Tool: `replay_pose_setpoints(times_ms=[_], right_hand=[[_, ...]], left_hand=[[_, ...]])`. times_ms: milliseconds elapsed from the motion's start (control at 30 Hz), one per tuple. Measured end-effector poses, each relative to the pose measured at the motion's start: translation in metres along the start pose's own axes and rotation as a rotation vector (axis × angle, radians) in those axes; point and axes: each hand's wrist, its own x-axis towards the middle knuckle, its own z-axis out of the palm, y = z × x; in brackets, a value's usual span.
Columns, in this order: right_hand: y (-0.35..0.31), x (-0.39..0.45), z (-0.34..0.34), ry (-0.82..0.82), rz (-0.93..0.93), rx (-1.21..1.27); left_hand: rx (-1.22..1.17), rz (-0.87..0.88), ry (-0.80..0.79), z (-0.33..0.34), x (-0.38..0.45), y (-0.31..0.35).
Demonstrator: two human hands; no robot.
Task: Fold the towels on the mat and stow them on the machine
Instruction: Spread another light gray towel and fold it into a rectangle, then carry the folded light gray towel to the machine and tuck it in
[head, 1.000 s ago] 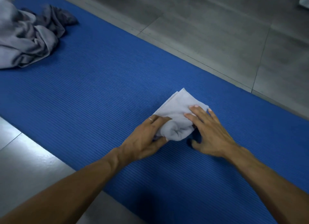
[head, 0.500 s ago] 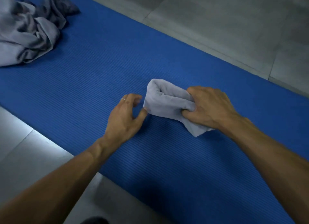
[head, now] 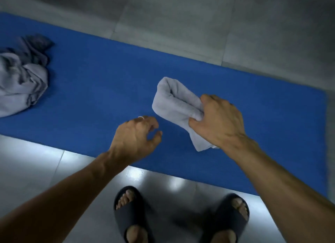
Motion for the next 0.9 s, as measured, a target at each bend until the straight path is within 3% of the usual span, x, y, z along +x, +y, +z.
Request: replay_pose_setpoints(times_ms=[367, 567, 900], right_hand=[[0.03, -0.096, -0.281, 0.144, 0.156, 0.034], [0.105, -0.162, -0.393, 0.196, 0.216, 0.127], [0.228, -0.234, -0.558, 0.253, 0.2, -0.015]], left_hand=[[0.094, 0.097, 0.002, -0.173, -0.038, 0.23], [0.118, 0.115, 0.048, -0.208, -0.071, 0.372], [0.119, 0.144, 0.057, -0.234, -0.088, 0.578]])
